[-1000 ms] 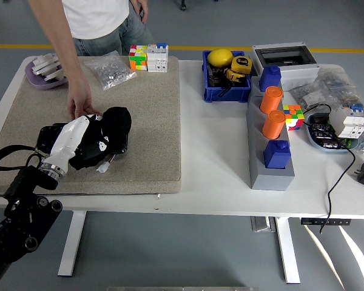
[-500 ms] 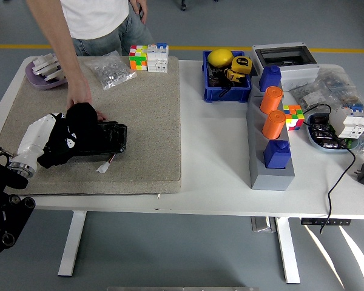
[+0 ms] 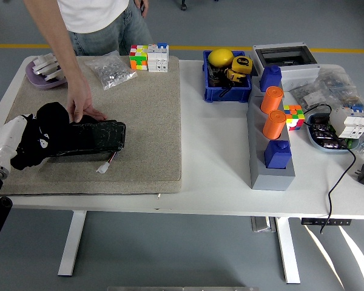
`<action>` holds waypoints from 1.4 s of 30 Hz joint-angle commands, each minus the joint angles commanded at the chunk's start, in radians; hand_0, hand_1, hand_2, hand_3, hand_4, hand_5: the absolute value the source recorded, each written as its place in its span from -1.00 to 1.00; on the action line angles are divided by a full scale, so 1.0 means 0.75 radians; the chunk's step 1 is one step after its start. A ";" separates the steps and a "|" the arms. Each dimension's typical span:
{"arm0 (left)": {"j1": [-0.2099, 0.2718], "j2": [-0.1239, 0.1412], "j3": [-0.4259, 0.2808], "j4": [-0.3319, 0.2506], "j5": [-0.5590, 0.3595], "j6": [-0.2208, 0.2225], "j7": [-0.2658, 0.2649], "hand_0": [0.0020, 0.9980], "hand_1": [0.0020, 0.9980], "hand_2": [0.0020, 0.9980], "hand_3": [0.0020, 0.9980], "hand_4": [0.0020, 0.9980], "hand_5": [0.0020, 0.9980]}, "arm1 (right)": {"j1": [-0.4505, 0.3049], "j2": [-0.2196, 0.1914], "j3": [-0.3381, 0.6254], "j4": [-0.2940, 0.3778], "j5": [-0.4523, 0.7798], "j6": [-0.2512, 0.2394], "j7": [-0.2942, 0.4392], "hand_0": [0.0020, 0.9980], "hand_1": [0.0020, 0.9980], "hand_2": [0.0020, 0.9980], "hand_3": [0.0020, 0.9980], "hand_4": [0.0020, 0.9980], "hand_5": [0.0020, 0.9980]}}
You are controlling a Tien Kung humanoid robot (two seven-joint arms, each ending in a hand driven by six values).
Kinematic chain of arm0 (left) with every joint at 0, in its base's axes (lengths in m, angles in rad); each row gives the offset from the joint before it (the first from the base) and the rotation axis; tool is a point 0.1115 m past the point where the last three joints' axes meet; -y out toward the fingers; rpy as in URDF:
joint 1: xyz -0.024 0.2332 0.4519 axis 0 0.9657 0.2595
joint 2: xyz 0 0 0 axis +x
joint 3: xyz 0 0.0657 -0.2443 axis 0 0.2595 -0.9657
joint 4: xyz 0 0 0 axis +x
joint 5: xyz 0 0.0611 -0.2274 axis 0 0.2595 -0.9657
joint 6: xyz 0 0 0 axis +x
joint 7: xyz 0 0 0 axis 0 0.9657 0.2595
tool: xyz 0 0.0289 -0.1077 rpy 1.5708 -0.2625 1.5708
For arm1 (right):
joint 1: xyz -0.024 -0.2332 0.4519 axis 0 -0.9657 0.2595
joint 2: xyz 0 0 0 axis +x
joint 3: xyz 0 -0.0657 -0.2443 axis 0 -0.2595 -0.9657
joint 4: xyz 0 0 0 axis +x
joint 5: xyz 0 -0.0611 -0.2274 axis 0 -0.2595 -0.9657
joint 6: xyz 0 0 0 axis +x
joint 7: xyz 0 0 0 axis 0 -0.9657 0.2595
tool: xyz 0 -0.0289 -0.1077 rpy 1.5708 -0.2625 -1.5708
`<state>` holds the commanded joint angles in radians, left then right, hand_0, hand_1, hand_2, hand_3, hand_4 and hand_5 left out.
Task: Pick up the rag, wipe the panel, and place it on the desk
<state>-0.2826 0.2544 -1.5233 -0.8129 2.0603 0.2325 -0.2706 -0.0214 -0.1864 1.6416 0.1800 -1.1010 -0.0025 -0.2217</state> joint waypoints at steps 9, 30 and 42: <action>0.008 0.025 -0.120 0.015 0.057 0.011 -0.010 -0.38 -0.51 -0.01 -0.27 -1.00 -1.00 | -0.001 0.000 -0.001 0.000 0.001 0.001 -0.004 0.59 0.28 0.39 0.29 1.00 0.12; -0.009 0.082 -0.192 0.175 0.056 -0.013 -0.047 0.01 0.24 0.24 0.07 -0.07 -1.00 | -0.002 0.005 0.006 0.000 -0.015 -0.003 -0.011 0.59 0.28 0.39 0.29 1.00 0.12; -0.001 0.074 -0.196 0.196 0.030 -0.036 -0.041 0.46 0.62 0.59 0.43 0.80 -0.90 | -0.003 0.008 0.010 0.000 -0.021 -0.003 -0.009 0.59 0.28 0.39 0.29 1.00 0.12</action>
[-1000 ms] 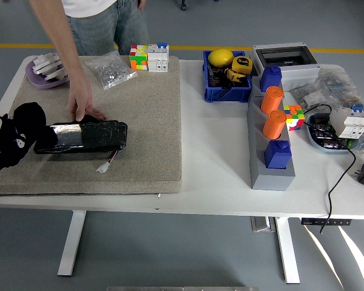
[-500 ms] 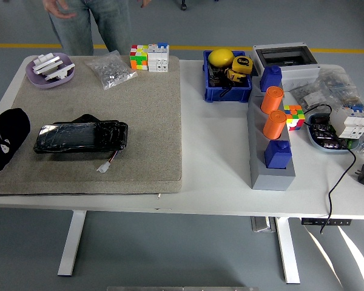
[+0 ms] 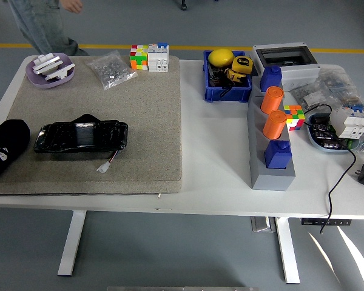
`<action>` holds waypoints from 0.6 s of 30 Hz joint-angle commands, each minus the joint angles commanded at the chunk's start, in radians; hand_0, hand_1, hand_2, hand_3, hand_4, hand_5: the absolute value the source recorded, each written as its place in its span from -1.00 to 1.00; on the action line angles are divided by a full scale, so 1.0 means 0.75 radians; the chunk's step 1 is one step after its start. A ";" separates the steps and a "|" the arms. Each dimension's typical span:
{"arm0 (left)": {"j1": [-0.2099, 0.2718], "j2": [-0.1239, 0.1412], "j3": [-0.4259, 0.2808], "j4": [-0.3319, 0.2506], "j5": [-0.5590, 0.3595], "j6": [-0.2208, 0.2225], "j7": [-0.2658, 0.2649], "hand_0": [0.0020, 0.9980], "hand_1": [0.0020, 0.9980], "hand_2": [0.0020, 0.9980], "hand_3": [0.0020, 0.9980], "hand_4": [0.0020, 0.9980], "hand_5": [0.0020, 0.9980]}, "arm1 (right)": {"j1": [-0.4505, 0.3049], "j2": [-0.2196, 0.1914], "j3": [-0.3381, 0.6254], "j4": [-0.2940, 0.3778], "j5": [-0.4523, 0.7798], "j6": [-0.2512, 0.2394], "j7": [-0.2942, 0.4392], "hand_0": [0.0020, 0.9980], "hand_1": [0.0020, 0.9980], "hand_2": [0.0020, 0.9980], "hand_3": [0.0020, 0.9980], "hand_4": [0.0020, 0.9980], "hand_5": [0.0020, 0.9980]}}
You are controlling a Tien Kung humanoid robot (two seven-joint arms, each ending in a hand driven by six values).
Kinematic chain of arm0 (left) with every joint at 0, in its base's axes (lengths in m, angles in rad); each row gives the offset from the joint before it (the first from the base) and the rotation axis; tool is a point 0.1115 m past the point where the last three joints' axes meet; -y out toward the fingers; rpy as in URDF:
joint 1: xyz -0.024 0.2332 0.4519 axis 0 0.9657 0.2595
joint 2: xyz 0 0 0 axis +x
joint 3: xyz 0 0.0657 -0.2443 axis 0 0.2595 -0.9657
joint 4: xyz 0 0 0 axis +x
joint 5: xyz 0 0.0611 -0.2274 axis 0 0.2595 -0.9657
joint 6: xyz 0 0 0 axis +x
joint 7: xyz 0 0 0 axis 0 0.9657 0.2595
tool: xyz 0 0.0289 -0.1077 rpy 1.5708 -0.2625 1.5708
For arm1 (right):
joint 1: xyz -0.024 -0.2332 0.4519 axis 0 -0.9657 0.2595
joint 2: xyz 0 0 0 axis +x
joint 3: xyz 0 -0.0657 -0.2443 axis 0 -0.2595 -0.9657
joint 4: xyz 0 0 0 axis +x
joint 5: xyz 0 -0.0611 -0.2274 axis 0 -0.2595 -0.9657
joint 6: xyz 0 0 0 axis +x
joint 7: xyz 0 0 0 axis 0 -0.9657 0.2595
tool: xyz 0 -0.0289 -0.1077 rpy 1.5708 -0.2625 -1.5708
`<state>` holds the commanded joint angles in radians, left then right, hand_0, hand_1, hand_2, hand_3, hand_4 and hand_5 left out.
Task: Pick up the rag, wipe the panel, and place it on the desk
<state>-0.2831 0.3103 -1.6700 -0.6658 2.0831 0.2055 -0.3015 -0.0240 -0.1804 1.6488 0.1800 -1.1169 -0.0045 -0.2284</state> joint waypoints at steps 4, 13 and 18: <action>0.002 -0.002 -0.003 -0.008 -0.005 -0.017 0.012 0.46 0.62 0.59 0.43 0.80 -0.90 | 0.001 0.001 0.000 0.000 0.001 0.001 0.000 0.59 0.28 0.39 0.29 1.00 0.12; 0.006 -0.001 -0.030 -0.071 0.023 -0.088 0.100 0.64 0.77 0.78 0.75 1.00 -0.58 | 0.007 0.005 0.018 0.000 -0.005 0.000 0.004 0.59 0.27 0.38 0.29 1.00 0.11; 0.017 0.006 -0.045 -0.109 0.026 -0.109 0.116 0.70 0.80 0.81 0.78 1.00 -0.42 | 0.007 0.005 0.020 0.000 -0.009 0.001 0.005 0.59 0.27 0.38 0.29 1.00 0.11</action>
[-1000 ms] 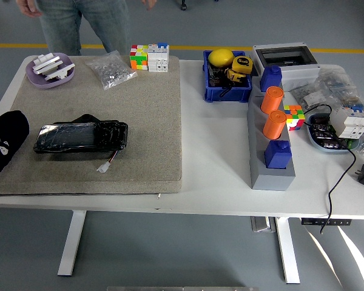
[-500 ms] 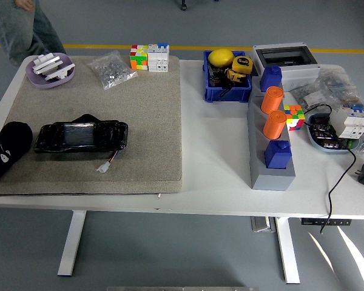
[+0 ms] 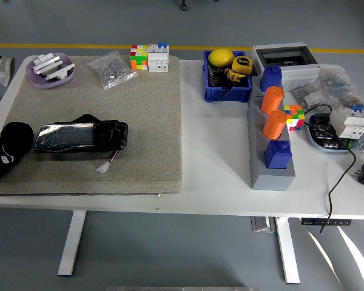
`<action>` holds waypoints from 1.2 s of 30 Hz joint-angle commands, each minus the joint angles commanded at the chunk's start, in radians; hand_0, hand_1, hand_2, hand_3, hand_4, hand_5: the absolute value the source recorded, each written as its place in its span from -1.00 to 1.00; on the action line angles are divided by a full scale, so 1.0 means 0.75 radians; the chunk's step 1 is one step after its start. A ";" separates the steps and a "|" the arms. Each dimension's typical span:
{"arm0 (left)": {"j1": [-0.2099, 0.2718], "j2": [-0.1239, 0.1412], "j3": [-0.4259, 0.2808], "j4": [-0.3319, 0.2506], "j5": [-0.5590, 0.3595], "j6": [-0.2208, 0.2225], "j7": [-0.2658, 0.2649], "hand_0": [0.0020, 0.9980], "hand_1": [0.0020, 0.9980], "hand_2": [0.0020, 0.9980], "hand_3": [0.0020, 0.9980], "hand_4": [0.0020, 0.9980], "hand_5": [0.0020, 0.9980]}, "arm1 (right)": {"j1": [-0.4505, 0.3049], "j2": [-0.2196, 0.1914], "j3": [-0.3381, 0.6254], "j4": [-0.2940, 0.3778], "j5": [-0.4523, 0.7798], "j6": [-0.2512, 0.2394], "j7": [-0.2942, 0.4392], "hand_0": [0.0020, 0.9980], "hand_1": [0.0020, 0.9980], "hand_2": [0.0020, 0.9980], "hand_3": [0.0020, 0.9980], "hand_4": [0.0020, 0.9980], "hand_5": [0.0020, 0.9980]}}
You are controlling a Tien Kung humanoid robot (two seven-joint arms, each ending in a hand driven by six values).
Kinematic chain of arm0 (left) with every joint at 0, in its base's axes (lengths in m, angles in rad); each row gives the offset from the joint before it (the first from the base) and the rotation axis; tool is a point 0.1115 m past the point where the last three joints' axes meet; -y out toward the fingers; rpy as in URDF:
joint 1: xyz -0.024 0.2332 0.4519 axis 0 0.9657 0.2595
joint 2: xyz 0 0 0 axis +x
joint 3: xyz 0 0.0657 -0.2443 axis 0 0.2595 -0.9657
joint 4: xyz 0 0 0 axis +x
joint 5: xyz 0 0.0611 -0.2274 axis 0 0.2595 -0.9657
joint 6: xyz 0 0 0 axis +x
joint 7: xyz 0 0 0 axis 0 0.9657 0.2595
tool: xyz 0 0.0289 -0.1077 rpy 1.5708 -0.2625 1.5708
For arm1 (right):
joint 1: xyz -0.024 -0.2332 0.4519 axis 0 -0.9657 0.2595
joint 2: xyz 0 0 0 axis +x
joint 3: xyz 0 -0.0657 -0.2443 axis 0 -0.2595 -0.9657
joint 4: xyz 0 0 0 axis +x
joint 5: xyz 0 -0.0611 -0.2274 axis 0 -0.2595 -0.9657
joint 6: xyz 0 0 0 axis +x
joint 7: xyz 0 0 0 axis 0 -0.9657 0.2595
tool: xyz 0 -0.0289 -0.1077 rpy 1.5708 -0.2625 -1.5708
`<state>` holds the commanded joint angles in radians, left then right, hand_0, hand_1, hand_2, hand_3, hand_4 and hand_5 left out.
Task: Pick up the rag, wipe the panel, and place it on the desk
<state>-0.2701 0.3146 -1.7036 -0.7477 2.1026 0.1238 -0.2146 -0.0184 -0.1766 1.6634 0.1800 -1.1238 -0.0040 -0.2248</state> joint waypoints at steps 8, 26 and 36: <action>0.049 0.017 -0.010 -0.118 -0.049 -0.030 0.010 0.70 0.80 0.80 0.78 1.00 -0.32 | -0.002 0.000 0.003 0.000 0.004 -0.002 -0.002 0.59 0.27 0.38 0.29 1.00 0.11; 0.148 -0.016 -0.136 -0.319 -0.189 -0.006 -0.113 0.63 0.68 0.67 0.64 1.00 0.15 | -0.005 -0.011 -0.027 0.000 0.028 -0.008 -0.021 0.59 0.27 0.38 0.29 1.00 0.11; 0.160 -0.032 -0.146 -0.354 -0.184 -0.007 -0.111 0.62 0.67 0.65 0.61 1.00 0.17 | -0.002 -0.012 -0.018 0.000 0.008 -0.008 -0.014 0.59 0.27 0.38 0.28 1.00 0.10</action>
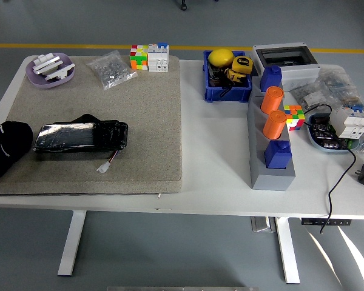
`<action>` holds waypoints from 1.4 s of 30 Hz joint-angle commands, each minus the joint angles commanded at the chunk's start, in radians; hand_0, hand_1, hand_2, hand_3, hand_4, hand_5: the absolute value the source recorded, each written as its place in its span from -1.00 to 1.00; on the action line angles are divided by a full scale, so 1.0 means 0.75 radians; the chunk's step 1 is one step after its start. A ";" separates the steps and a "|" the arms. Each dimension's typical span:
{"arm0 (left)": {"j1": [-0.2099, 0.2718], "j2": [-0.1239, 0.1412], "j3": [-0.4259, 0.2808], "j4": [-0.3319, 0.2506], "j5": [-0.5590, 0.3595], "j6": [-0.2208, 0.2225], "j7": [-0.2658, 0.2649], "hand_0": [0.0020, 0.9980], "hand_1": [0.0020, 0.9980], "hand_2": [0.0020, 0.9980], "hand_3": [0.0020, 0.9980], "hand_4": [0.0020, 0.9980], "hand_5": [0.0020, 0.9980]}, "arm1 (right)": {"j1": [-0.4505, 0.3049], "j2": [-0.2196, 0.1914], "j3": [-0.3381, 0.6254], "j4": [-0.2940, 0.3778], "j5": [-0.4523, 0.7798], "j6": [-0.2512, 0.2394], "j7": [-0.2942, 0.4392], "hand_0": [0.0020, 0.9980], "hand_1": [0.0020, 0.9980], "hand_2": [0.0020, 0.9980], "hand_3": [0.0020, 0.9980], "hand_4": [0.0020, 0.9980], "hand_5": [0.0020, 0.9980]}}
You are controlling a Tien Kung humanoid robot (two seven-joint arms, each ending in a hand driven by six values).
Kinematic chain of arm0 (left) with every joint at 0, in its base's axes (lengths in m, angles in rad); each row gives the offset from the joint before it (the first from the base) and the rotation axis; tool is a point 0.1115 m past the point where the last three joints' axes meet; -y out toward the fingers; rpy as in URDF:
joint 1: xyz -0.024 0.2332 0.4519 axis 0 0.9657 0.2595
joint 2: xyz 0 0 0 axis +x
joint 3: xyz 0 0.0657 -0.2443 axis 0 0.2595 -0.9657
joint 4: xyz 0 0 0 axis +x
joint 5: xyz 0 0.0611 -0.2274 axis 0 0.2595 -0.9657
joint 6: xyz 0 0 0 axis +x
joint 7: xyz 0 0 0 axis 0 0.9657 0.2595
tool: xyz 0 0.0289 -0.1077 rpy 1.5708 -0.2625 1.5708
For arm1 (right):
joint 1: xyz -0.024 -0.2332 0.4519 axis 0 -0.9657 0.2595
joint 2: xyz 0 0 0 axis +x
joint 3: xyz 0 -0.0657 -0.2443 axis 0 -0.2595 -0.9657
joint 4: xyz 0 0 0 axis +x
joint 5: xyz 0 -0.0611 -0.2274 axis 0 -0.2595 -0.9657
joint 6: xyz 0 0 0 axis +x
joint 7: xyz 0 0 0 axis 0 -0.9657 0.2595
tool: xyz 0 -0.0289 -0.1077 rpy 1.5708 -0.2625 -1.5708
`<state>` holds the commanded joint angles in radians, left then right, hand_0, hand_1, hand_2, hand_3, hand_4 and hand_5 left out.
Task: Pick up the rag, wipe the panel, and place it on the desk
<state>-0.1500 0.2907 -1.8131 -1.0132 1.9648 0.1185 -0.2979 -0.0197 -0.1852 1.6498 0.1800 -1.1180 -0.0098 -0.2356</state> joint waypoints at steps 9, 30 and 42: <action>0.004 -0.003 -0.006 -0.017 0.005 -0.001 0.011 0.62 0.68 0.64 0.59 1.00 0.16 | -0.004 -0.002 0.000 0.000 -0.011 0.001 0.001 0.59 0.28 0.38 0.28 1.00 0.10; -0.014 0.007 0.012 0.003 0.028 -0.011 0.023 0.62 0.68 0.63 0.55 1.00 0.15 | -0.011 0.005 0.006 0.000 0.007 0.005 0.022 0.59 0.28 0.38 0.28 1.00 0.09; -0.015 0.005 0.008 0.013 0.035 -0.013 0.028 0.63 0.68 0.63 0.55 1.00 0.14 | -0.009 0.007 0.010 0.000 0.006 0.003 0.023 0.59 0.28 0.38 0.28 1.00 0.09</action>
<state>-0.1611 0.2943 -1.8074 -1.0037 1.9914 0.1088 -0.2767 -0.0268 -0.1799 1.6576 0.1800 -1.1138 -0.0076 -0.2182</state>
